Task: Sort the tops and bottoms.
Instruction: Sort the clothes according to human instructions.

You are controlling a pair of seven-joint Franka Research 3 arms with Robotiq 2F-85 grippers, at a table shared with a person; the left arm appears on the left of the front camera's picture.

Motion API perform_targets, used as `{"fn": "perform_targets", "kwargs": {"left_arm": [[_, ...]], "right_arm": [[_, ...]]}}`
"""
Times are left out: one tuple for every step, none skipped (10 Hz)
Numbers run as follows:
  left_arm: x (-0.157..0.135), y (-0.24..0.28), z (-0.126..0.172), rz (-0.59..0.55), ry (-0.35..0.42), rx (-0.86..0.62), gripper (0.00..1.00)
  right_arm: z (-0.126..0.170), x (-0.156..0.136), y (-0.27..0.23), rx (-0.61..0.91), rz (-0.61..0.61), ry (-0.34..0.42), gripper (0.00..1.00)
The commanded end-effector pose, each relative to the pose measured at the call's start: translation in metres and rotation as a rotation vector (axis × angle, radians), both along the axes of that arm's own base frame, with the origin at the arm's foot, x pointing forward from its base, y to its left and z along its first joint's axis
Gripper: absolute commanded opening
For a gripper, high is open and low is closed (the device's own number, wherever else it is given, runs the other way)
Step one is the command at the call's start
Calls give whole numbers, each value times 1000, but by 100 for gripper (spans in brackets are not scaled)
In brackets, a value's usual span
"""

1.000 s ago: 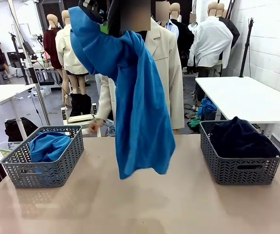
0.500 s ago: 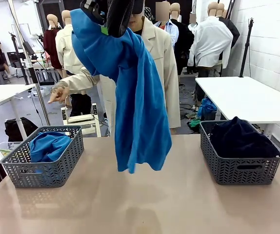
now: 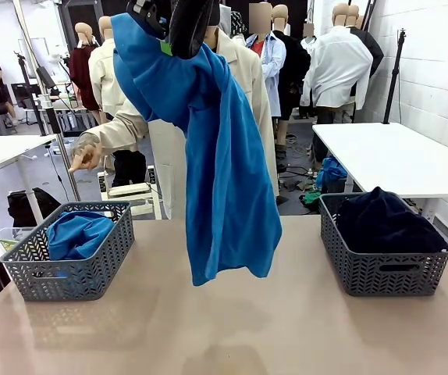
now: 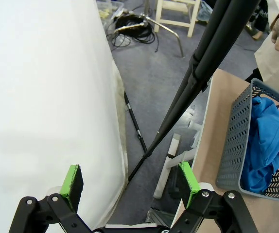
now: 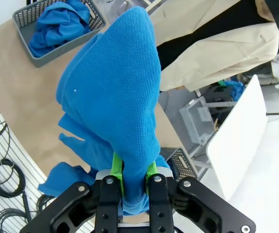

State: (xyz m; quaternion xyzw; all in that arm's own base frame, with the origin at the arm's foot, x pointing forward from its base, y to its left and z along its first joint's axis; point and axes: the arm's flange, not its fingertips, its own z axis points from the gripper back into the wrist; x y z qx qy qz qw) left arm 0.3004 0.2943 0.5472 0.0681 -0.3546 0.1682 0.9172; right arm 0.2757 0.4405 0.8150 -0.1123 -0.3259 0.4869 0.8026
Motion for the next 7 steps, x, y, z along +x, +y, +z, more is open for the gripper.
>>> {"fn": "perform_targets", "kwargs": {"left_arm": [[0,-1,-1,20,3,-7,100],[0,-1,-1,20,3,-7,100],[0,-1,-1,20,3,-7,100],[0,-1,-1,20,3,-7,100],[0,-1,-1,20,3,-7,100],[0,-1,-1,20,3,-7,100],[0,-1,-1,20,3,-7,100]], "right_arm": [[4,0,-1,-6,11,4,0],[4,0,-1,-6,11,4,0],[4,0,-1,-6,11,4,0],[4,0,-1,-6,11,4,0],[4,0,-1,-6,11,4,0],[4,0,-1,-6,11,4,0],[4,0,-1,-6,11,4,0]]}}
